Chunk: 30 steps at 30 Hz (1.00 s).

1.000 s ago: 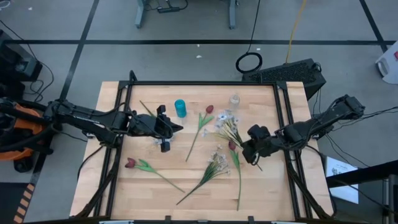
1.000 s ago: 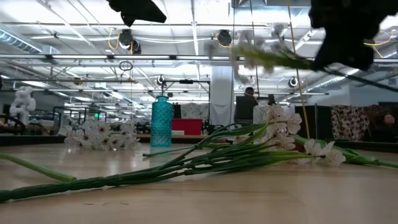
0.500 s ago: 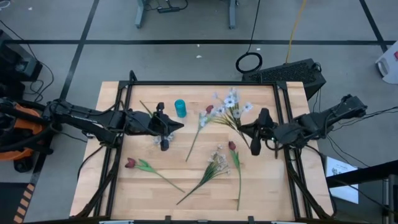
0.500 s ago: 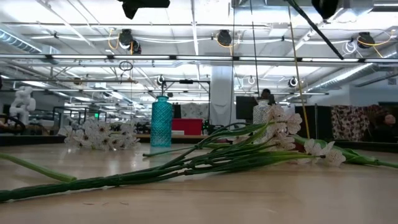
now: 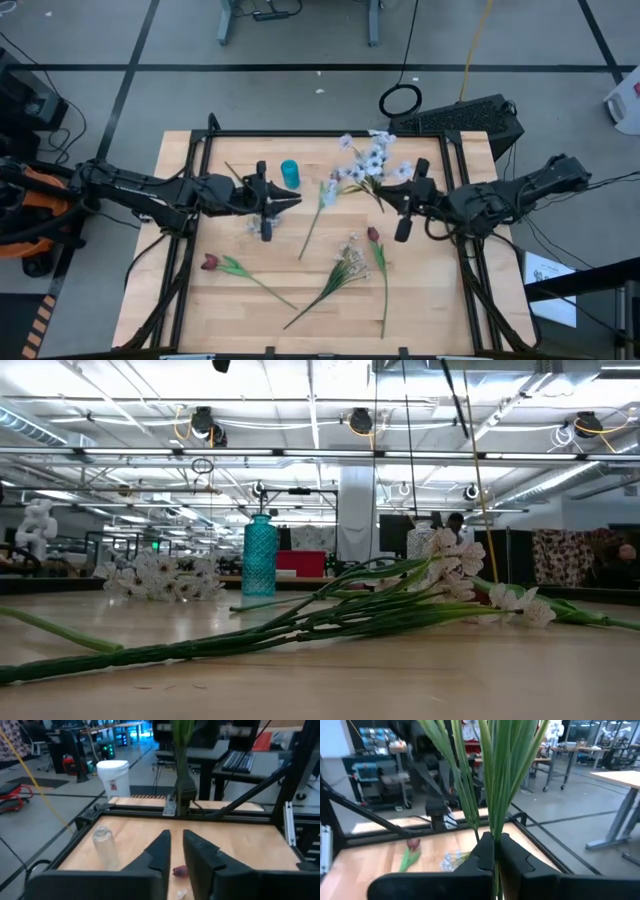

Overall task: Sort flowers into vase by color
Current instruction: Put the right white flowers into the blue vase

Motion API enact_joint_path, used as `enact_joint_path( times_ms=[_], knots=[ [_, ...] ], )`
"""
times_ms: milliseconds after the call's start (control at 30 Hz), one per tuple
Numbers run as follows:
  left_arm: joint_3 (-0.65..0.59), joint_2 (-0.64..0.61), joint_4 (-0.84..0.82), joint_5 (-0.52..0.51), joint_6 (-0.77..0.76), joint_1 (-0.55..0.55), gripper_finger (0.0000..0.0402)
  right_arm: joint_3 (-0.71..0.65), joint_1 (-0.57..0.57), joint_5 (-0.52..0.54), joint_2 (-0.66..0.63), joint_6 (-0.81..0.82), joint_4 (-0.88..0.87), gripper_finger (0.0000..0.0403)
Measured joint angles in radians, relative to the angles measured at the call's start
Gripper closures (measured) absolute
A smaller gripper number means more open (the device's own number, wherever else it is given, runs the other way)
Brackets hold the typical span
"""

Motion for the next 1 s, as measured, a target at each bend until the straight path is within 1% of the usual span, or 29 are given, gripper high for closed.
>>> enact_joint_path(
  times_ms=[100,200,267,367,500,567,667,733,867,1000],
  knots=[
    [0.0,0.0,0.001,0.0,-0.001,0.0,0.0299,-0.033,-0.011,0.001,0.042,0.018,0.046,0.0402],
    [0.0,0.007,-0.001,0.0,-0.005,0.001,0.0269,-0.071,-0.016,-0.001,0.088,0.017,0.167,0.0402],
    [0.0,0.016,-0.004,0.001,-0.016,0.001,0.0252,-0.082,-0.016,-0.001,0.116,0.016,0.229,0.0402],
    [0.0,0.044,-0.001,0.021,-0.036,0.0,0.0233,-0.091,-0.016,-0.022,0.163,0.013,0.271,0.0402],
    [0.0,0.104,0.032,0.029,-0.055,0.0,0.0215,-0.092,-0.016,-0.079,0.218,0.001,0.341,0.0402],
    [0.0,0.134,0.065,0.035,-0.055,0.0,0.0209,-0.092,-0.015,-0.082,0.241,-0.014,0.363,0.0402],
    [0.0,0.179,0.132,0.086,-0.056,0.0,0.0202,-0.092,-0.018,-0.082,0.26,-0.023,0.364,0.0402],
    [0.0,0.205,0.18,0.103,-0.056,0.001,0.0198,-0.092,-0.02,-0.082,0.266,-0.03,0.363,0.0402],
    [0.0,0.238,0.254,0.103,-0.058,0.01,0.0188,-0.092,-0.02,-0.082,0.271,-0.031,0.364,0.0402],
    [0.0,0.262,0.3,0.102,-0.083,0.027,0.0165,-0.092,-0.02,-0.082,0.271,-0.046,0.39,0.0402]
  ],
)
